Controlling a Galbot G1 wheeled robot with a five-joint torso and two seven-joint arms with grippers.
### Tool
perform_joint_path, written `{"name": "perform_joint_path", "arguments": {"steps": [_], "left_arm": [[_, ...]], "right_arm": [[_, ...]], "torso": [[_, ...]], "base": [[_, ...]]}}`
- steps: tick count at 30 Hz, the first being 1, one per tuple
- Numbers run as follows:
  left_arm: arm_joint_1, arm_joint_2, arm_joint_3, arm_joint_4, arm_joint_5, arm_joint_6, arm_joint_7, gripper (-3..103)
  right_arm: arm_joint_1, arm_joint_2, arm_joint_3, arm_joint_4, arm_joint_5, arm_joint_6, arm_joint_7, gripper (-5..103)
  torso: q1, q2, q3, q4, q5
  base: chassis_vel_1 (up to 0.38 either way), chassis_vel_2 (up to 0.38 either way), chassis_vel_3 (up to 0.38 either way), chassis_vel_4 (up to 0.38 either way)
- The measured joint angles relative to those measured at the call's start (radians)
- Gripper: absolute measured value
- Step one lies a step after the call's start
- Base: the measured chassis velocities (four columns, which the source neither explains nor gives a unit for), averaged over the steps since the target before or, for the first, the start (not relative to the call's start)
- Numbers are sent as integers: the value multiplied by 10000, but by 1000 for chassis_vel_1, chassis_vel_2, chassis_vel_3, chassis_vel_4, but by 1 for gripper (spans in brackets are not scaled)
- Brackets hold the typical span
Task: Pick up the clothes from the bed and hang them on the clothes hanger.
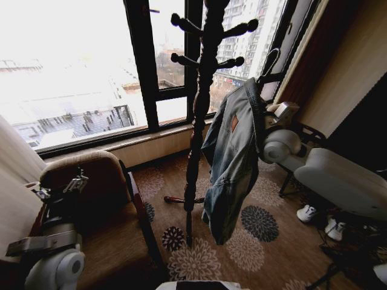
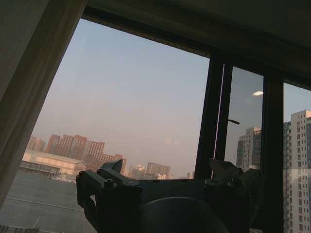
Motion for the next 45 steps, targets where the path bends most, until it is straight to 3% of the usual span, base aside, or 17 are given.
{"name": "perform_joint_path", "arguments": {"steps": [11, 45], "left_arm": [[6, 10, -40, 5, -77, -11, 5, 100], [-27, 88, -142, 72, -188, -56, 48, 100]], "right_arm": [[885, 372, -636, -185, 335, -396, 1033, 20], [1858, 1596, -1689, -812, 880, -574, 1176, 20]], "torso": [[0, 0, 0, 0, -1], [-1, 0, 0, 1, -1]], "base": [[0, 0, 0, 0], [0, 0, 0, 0]]}}
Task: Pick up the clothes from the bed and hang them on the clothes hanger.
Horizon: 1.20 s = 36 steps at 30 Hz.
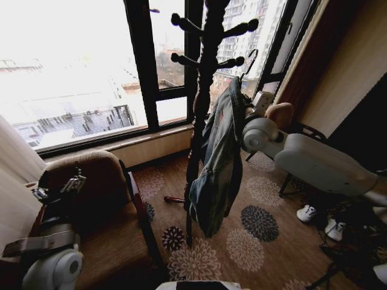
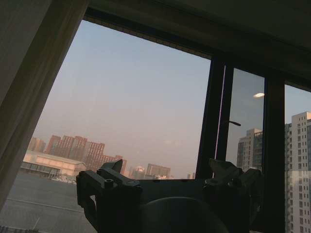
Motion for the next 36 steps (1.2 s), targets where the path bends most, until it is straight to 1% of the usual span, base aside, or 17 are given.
{"name": "perform_joint_path", "arguments": {"steps": [17, 29, 36], "left_arm": [[-22, -5, -21, 130, -69, -61, 62, 100], [-54, -44, 12, 148, -65, -68, 69, 100], [-58, -56, 22, 167, -55, -73, 72, 100]], "right_arm": [[359, 454, -513, -182, 54, -76, 227, 20], [544, 578, -641, -134, 126, -133, 268, 19], [559, 609, -644, -230, 270, -258, 496, 19]], "torso": [[-1, 0, 0, -1, 1], [-1, 0, 0, 0, 1], [-1, 0, -1, 0, 1]], "base": [[0, 0, 0, 0], [0, 0, 0, 0], [0, 0, 0, 0]]}}
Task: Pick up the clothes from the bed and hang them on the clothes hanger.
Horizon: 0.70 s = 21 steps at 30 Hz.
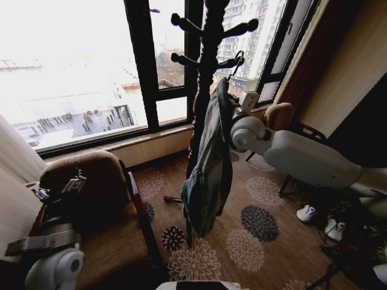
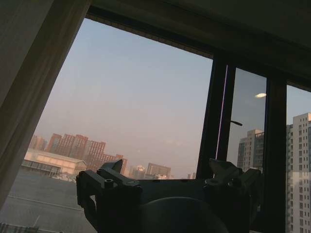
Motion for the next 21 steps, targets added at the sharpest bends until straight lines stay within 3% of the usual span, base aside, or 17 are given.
{"name": "perform_joint_path", "arguments": {"steps": [21], "left_arm": [[-2, -17, -22, 5, 1, -14, 2, 100]], "right_arm": [[277, 271, -155, -181, 134, -117, 104, 19]], "torso": [[0, 0, 0, -1, -1]], "base": [[0, 0, 0, 0]]}}
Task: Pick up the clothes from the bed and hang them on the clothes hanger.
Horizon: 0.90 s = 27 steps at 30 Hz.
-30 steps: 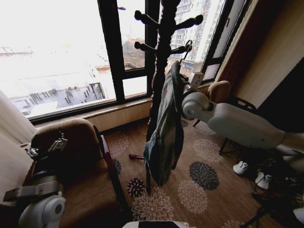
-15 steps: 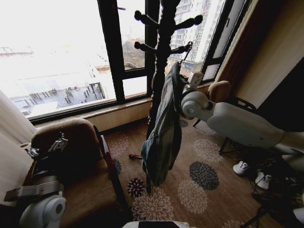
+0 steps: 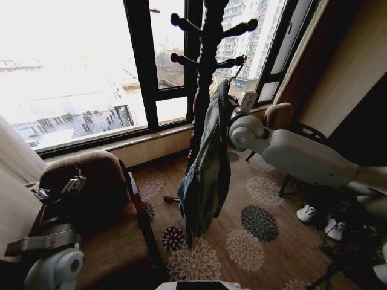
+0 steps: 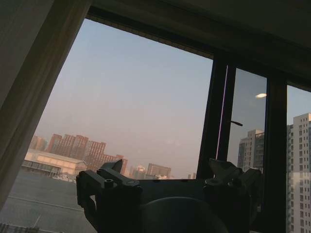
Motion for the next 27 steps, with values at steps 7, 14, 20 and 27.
{"name": "perform_joint_path", "arguments": {"steps": [7, 14, 20, 27], "left_arm": [[21, -7, -45, 0, -28, -26, 4, 100], [97, 16, -137, 0, -113, -70, 21, 100], [106, 56, -153, 0, -140, -76, 26, 100], [84, 76, -110, 0, -125, -76, 28, 100]], "right_arm": [[229, 216, -204, -56, 162, -144, 195, 18], [264, 330, -265, -87, 287, -246, 395, 18], [203, 210, -236, -13, 394, -265, 494, 18], [58, 81, -97, 44, 518, -267, 595, 18]], "torso": [[2, 0, 0, -1, 0], [2, 0, 0, 2, 0], [2, 0, 0, 6, 0], [1, 0, -1, 4, -1]], "base": [[0, 0, 0, 0], [0, 0, 0, 0], [0, 0, 0, 0], [0, 0, 0, 0]]}}
